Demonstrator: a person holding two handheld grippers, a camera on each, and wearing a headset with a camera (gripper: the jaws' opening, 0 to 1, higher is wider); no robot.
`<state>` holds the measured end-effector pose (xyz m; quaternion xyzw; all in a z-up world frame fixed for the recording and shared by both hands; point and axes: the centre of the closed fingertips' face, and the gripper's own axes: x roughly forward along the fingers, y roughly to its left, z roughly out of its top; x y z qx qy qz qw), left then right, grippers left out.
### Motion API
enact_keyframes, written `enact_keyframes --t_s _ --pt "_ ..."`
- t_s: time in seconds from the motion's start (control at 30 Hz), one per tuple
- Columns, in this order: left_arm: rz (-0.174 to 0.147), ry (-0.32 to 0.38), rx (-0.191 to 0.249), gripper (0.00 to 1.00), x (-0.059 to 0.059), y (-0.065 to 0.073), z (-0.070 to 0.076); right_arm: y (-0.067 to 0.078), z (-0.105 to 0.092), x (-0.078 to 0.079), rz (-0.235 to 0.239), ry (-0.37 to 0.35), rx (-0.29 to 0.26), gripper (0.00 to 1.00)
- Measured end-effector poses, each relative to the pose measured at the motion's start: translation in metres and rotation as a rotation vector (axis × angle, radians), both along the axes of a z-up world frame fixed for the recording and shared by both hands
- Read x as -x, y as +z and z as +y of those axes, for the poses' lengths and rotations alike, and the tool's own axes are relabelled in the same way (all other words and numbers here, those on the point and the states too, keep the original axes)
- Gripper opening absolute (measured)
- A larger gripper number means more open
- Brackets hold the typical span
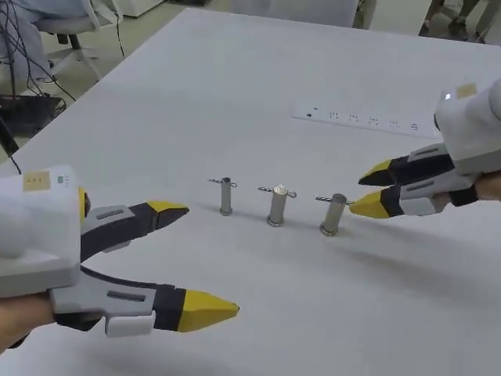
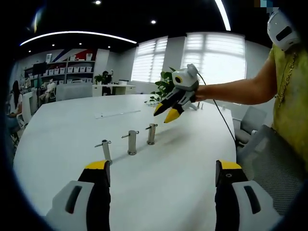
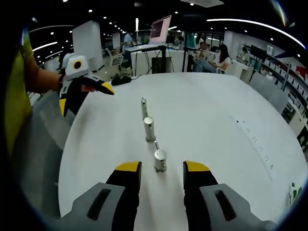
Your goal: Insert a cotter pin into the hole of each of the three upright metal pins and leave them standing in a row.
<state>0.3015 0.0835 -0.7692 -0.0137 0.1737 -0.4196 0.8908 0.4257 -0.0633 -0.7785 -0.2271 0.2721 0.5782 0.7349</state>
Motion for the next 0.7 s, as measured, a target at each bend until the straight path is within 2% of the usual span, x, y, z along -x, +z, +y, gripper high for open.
enact_keyframes --t_s 0.17,0.27,0.4,0.5,0.6,0.7 --pt "-0.008 0.012 -0.002 0.93 -0.002 0.005 0.005 0.018 -0.009 0.014 -0.027 -0.05 -0.051 0.42" --pt "-0.015 0.02 -0.002 0.94 -0.003 0.009 0.009 0.023 -0.015 0.022 -0.046 -0.079 -0.06 0.44" --pt "-0.021 0.039 0.003 0.99 -0.005 0.015 0.015 0.033 -0.022 0.032 -0.066 -0.149 -0.116 0.5" --pt "-0.017 0.048 -0.003 1.0 -0.005 0.016 0.02 0.038 -0.027 0.04 -0.061 -0.223 -0.186 0.54" --pt "0.005 0.052 -0.018 1.0 -0.004 0.01 0.023 0.031 -0.032 0.051 -0.057 -0.254 -0.191 0.58" --pt "0.012 0.052 -0.026 1.0 -0.002 0.008 0.024 0.023 -0.036 0.06 -0.05 -0.293 -0.199 0.64"
